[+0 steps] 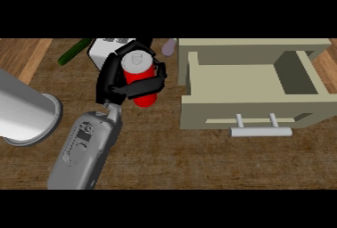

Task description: Pick up the can, place it into the drawer and close the drawer

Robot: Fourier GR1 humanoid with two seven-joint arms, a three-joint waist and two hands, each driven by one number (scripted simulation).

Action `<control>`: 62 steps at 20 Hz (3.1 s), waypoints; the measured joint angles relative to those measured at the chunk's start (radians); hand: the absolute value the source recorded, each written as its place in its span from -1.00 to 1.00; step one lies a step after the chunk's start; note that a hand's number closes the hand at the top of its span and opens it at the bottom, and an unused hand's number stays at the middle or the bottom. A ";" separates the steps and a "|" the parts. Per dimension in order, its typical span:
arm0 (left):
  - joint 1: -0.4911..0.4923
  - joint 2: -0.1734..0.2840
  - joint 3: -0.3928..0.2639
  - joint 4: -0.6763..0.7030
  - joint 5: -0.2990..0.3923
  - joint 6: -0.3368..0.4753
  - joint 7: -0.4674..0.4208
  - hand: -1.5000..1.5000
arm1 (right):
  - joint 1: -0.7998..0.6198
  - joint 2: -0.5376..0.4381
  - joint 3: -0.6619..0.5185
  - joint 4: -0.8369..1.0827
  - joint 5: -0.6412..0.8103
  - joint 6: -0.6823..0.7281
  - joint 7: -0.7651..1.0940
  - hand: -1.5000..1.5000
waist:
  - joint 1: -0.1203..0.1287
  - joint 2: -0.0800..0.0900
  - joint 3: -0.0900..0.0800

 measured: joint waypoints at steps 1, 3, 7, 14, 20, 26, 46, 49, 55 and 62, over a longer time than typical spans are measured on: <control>-0.031 -0.001 -0.018 0.007 -0.001 0.024 0.015 1.00 | -0.004 0.004 0.006 -0.011 0.003 -0.005 0.012 -1.00 | -0.001 0.000 0.000; -0.089 -0.001 -0.036 0.021 -0.009 0.055 0.050 1.00 | 0.013 0.001 -0.014 0.010 -0.011 0.016 -0.023 -1.00 | -0.002 0.000 0.000; -0.225 -0.002 -0.059 0.099 -0.006 0.109 0.079 1.00 | -0.012 0.000 -0.010 0.006 0.001 0.004 0.002 -1.00 | -0.003 0.001 0.000; -0.456 -0.003 -0.088 0.269 0.049 0.206 0.123 1.00 | -0.008 -0.013 -0.033 0.003 -0.021 0.025 0.009 -1.00 | -0.012 0.002 0.000; -0.617 -0.003 -0.113 0.457 0.128 0.259 0.088 1.00 | -0.035 -0.018 -0.043 0.037 -0.022 0.030 -0.001 -1.00 | -0.020 0.005 0.001; -0.737 -0.003 -0.144 0.623 0.201 0.284 0.046 1.00 | -0.034 0.002 -0.019 0.025 0.003 0.022 0.005 -1.00 | -0.030 0.008 0.001; -0.890 -0.003 -0.319 0.952 0.420 0.340 -0.110 1.00 | -0.128 -0.011 0.007 0.074 0.037 0.007 0.021 -1.00 | -0.075 0.020 0.002; -0.869 -0.003 -0.351 0.969 0.441 0.359 -0.146 1.00 | -0.138 -0.010 0.017 0.068 0.041 0.004 0.035 -1.00 | -0.083 0.022 0.002; -0.858 -0.003 -0.416 1.003 0.470 0.376 -0.175 1.00 | -0.169 -0.018 0.013 0.078 0.042 -0.002 0.036 -1.00 | -0.096 0.027 0.003; -0.851 -0.003 -0.473 1.032 0.492 0.408 -0.194 -1.00 | -0.180 -0.018 0.026 0.089 0.057 -0.001 0.024 -1.00 | -0.105 0.029 0.003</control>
